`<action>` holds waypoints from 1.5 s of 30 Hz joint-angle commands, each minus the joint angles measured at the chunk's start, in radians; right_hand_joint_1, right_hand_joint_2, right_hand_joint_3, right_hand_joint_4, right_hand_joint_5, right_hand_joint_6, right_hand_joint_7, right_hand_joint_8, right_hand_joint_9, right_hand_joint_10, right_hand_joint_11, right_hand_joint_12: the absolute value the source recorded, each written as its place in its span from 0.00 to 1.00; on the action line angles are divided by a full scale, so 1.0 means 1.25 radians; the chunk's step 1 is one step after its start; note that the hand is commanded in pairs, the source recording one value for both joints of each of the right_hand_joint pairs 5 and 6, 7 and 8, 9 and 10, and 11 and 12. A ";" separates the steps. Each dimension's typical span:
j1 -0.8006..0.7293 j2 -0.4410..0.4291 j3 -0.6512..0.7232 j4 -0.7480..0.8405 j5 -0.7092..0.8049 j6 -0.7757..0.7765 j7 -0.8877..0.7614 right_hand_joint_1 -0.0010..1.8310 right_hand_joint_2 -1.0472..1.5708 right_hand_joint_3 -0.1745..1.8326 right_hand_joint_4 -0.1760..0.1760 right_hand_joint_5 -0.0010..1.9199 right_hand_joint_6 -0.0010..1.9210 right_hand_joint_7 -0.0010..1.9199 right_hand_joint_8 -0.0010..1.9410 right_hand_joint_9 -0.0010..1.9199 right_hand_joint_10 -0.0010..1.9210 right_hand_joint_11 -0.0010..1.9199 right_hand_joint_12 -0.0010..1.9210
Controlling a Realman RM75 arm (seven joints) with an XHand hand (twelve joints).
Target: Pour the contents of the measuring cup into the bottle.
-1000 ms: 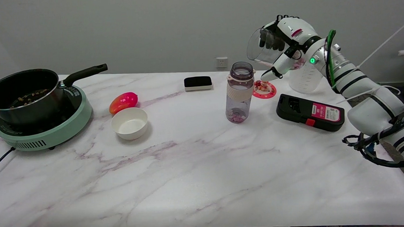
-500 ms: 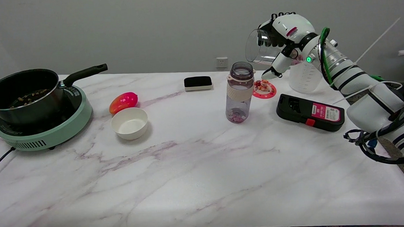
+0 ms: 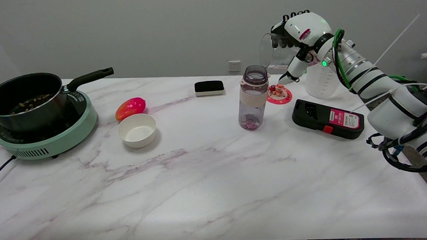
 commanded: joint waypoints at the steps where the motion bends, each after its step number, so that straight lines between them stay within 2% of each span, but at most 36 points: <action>1: -0.001 0.004 -0.005 0.016 -0.054 0.000 -0.006 0.76 0.89 0.36 0.50 1.00 1.00 1.00 0.99 0.87 0.87 0.72 0.72; 10: 0.022 0.004 -0.030 0.017 -0.057 -0.013 -0.005 0.76 0.89 0.35 0.50 1.00 1.00 1.00 0.99 0.87 0.87 0.72 0.72; 21: 0.050 0.005 -0.043 0.015 -0.149 -0.008 0.000 0.76 0.89 0.35 0.50 1.00 1.00 1.00 0.99 0.87 0.86 0.72 0.72; 45: 0.053 0.006 -0.050 0.036 -0.222 -0.015 0.000 0.75 0.90 0.37 0.50 1.00 1.00 1.00 0.99 0.87 0.87 0.72 0.72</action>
